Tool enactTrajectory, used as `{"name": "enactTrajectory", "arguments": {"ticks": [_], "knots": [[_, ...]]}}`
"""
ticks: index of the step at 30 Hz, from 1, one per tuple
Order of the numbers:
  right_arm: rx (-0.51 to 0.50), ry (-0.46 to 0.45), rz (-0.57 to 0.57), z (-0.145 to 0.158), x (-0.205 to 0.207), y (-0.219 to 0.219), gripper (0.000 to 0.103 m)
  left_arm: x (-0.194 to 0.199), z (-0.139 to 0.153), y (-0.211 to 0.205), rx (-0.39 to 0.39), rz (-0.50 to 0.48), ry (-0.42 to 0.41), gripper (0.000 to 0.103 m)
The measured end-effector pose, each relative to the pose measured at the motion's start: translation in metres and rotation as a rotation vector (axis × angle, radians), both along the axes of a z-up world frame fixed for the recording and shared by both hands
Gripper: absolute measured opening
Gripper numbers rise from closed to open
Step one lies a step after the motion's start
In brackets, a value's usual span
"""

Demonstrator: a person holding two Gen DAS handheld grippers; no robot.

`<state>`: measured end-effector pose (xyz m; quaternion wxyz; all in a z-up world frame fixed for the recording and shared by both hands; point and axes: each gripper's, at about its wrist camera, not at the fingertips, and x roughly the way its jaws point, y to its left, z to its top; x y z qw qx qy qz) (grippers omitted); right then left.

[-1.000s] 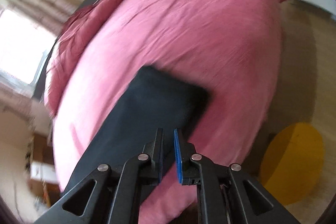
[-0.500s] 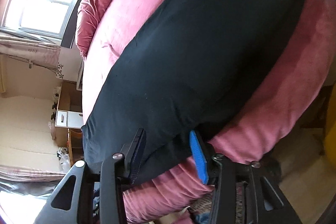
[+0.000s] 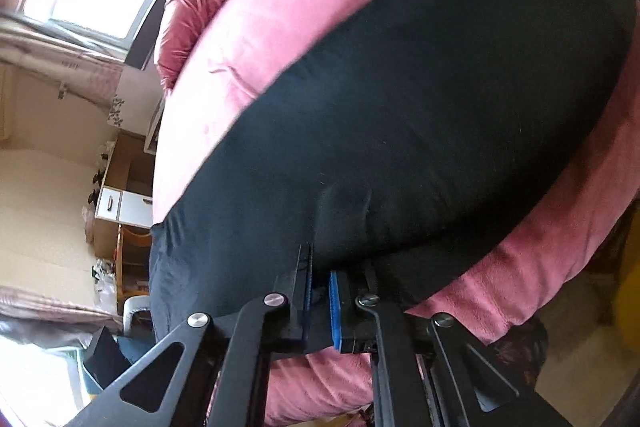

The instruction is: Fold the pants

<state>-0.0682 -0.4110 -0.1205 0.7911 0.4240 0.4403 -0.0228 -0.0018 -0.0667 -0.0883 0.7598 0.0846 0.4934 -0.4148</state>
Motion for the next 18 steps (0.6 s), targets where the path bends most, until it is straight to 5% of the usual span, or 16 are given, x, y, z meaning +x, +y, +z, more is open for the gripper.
{"name": "enactTrajectory", "arguments": {"ticks": [7,13,18], "knots": [[-0.066,-0.022,0.040,0.025,-0.012,0.007,0.007,-0.009,0.015,0.017,-0.063,-0.025,0.023,0.000],[-0.066,0.098,0.034,-0.015,-0.013,0.012,0.007,-0.002,0.015,0.035,-0.034,0.061,0.016,0.007],[-0.071,0.087,0.068,-0.005,-0.012,0.012,0.014,0.004,0.022,0.066,-0.038,0.171,0.016,0.019]]}}
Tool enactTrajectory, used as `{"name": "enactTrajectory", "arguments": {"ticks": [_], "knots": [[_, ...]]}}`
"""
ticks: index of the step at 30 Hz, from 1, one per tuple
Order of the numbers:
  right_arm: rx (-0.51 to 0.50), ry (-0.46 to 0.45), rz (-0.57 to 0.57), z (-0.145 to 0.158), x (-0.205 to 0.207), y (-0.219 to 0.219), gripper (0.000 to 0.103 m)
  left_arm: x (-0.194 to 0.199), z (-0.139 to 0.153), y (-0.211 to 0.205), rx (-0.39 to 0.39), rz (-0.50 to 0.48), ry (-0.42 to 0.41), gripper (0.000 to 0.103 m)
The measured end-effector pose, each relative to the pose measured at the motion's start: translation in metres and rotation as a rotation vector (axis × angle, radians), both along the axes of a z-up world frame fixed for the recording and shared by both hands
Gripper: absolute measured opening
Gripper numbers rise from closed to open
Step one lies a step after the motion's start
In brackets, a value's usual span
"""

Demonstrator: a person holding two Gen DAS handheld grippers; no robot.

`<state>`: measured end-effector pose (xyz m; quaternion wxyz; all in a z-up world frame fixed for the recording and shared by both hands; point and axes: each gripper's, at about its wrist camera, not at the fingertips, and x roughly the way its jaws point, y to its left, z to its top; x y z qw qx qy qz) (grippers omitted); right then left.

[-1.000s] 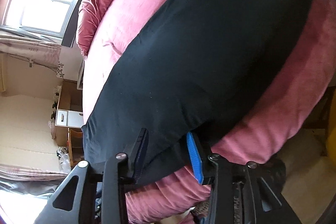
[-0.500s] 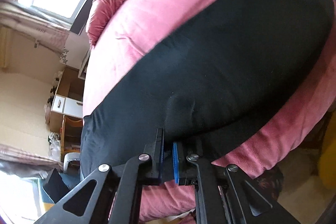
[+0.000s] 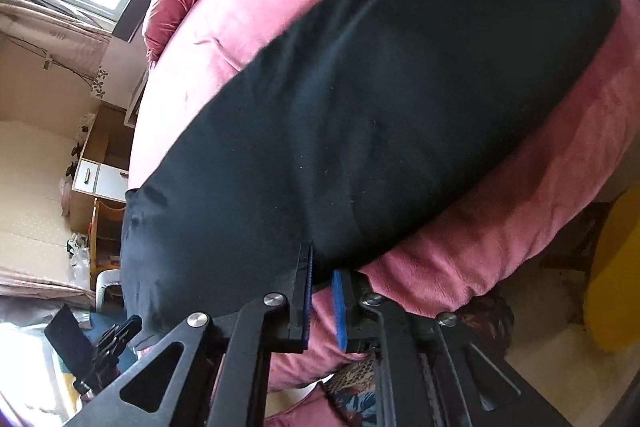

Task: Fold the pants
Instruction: 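Release the cuff with the right gripper and smooth the folded trousers with both grippers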

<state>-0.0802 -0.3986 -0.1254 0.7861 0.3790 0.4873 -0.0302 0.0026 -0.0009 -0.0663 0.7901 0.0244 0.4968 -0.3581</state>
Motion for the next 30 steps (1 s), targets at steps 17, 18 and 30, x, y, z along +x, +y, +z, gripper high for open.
{"name": "enactTrajectory", "arguments": {"ticks": [17,18,30], "knots": [[-0.474,-0.119,0.950,0.016,0.061,0.260,0.044,-0.029,-0.023,0.013,0.203,-0.036,-0.083,0.036],[-0.489,-0.115,0.965,0.013,0.064,0.268,0.044,-0.027,-0.024,0.014,0.201,-0.021,-0.085,0.036],[-0.514,-0.136,1.004,0.013,0.074,0.280,0.007,-0.017,-0.029,0.028,0.106,-0.022,-0.041,0.009]]}}
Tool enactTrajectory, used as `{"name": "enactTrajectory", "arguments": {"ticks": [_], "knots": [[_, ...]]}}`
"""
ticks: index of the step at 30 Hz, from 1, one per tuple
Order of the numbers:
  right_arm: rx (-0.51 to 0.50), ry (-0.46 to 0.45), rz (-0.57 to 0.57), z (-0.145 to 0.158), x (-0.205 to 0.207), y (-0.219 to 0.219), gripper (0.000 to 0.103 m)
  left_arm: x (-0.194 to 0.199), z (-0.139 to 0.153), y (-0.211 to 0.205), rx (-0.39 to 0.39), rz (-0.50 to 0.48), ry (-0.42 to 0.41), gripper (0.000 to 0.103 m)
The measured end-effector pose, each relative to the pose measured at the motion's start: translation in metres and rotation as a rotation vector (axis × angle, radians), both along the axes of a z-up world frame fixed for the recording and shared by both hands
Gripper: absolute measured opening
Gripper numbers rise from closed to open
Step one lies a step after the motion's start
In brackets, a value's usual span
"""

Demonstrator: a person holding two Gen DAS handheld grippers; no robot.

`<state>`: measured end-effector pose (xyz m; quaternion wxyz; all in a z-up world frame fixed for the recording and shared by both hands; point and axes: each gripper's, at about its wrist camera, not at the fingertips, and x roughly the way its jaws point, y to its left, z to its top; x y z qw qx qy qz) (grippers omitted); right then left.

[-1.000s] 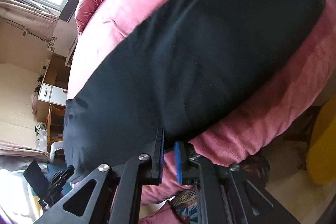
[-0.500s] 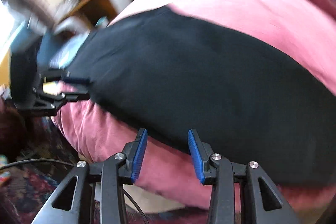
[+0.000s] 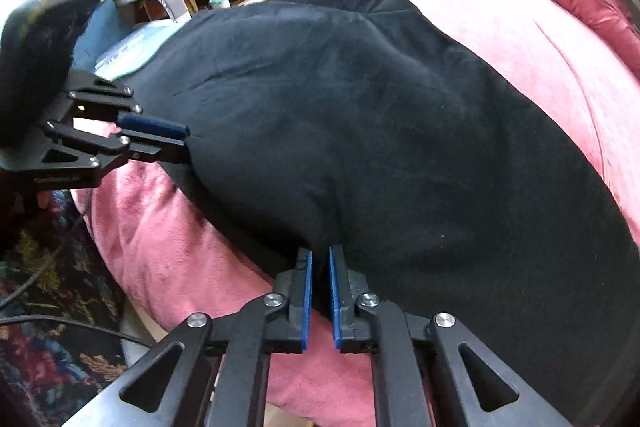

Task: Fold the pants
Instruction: 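Release the cuff with the right gripper and smooth the folded trousers with both grippers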

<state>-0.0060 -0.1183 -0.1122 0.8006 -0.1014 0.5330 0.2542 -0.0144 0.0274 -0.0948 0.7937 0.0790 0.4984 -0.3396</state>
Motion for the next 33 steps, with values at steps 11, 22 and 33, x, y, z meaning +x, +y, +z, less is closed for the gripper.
{"name": "enactTrajectory", "arguments": {"ticks": [11,22,33], "knots": [[0.062,0.058,-0.001,-0.003,-0.006,-0.019,0.011,-0.004,0.002,0.021,-0.043,0.003,0.100,0.007],[0.228,0.075,-0.222,0.016,0.003,-0.093,0.049,0.025,0.008,0.075,-0.111,0.313,0.129,0.016],[0.102,0.101,-0.419,-0.007,-0.012,-0.155,0.042,0.017,0.018,0.064,0.046,0.355,0.076,0.016]]}}
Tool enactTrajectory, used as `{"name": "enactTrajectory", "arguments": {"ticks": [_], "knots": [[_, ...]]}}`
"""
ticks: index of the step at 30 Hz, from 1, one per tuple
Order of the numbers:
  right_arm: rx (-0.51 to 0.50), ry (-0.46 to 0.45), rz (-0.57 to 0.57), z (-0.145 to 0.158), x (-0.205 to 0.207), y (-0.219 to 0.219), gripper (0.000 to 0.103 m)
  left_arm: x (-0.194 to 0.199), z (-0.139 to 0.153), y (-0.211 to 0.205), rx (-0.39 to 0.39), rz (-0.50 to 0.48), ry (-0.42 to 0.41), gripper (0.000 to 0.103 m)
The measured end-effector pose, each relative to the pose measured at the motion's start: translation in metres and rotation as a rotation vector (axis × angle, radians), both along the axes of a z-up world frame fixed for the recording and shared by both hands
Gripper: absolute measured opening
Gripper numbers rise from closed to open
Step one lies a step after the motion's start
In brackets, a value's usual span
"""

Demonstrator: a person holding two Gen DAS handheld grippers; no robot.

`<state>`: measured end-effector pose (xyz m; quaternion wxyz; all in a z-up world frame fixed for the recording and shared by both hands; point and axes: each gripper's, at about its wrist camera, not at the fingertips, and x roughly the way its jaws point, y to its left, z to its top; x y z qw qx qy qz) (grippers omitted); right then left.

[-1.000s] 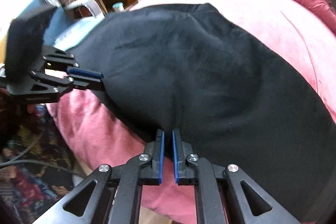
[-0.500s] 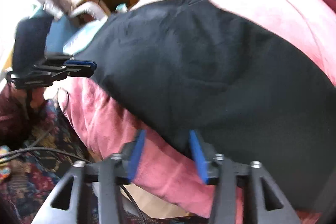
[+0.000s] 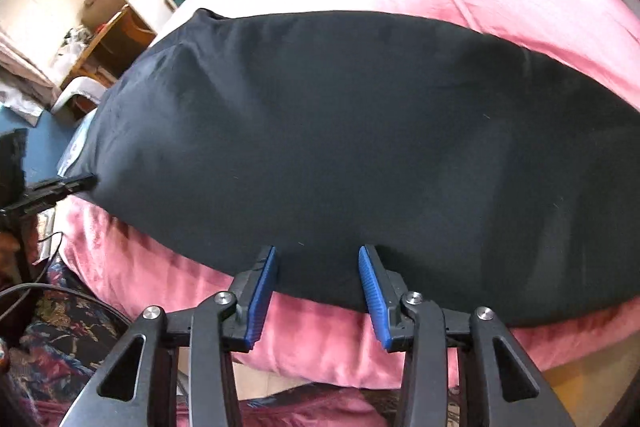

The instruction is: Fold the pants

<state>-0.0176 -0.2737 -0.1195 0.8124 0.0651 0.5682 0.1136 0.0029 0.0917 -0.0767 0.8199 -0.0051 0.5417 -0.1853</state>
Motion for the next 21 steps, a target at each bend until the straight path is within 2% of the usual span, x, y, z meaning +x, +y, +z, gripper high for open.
{"name": "enactTrajectory", "arguments": {"ticks": [1,3,5,8,10,14,17,21], "knots": [[0.011,-0.002,-0.010,0.000,-0.001,-0.004,0.042,0.004,0.011,-0.011,-0.021,-0.016,-0.029,0.016],[0.047,-0.019,-0.040,0.006,-0.005,-0.016,0.042,0.010,0.030,-0.025,-0.055,-0.053,-0.083,0.024],[0.063,-0.037,-0.088,0.013,-0.007,-0.034,0.042,0.018,0.042,-0.038,-0.070,-0.077,-0.124,0.025],[0.096,-0.074,-0.123,0.026,-0.008,-0.046,0.042,0.034,0.048,-0.054,-0.110,-0.057,-0.133,0.025],[0.111,-0.103,-0.104,0.038,0.002,-0.048,0.042,0.042,0.044,-0.059,-0.095,-0.030,-0.146,0.025],[0.186,-0.156,-0.007,0.064,0.043,-0.023,0.043,0.044,0.030,-0.058,-0.123,0.012,-0.133,0.025],[0.245,-0.170,0.088,0.076,0.088,0.009,0.043,0.036,0.021,-0.059,-0.097,0.009,-0.133,0.025],[0.240,-0.158,0.184,0.073,0.137,0.064,0.043,0.029,0.007,-0.059,-0.067,-0.003,-0.116,0.025]]}}
